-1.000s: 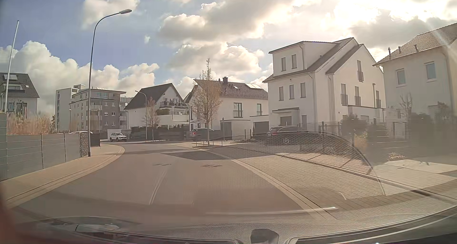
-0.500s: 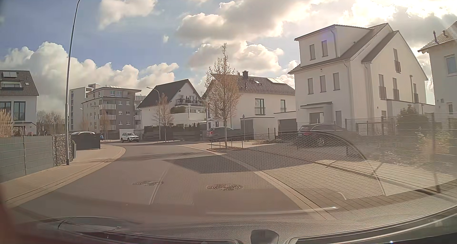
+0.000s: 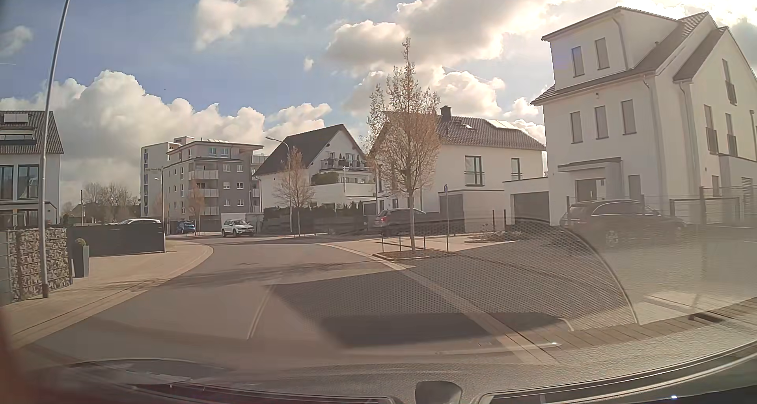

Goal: Follow the waypoints while adhering to traffic rules and regulations

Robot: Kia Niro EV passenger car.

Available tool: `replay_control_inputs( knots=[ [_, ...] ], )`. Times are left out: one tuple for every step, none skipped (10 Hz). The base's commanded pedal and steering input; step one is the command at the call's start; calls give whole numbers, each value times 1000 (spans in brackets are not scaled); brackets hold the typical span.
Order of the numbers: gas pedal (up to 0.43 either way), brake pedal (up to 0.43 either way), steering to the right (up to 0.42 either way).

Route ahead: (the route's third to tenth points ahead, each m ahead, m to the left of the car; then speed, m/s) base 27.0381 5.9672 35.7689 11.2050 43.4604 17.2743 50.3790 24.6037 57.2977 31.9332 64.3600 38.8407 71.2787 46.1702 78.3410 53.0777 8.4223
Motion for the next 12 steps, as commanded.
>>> replay_control_inputs(
  knots=[
    [118, 0, -85],
    [118, 0, -85],
    [118, 0, -85],
    [118, 0, -84],
    [118, 0, -83],
    [118, 0, -82],
    [118, 0, -80],
    [118, 0, -79],
    [118, 0, -79],
    [118, 0, -79],
    [118, 0, -79],
    [118, 0, -79]
  ],
)
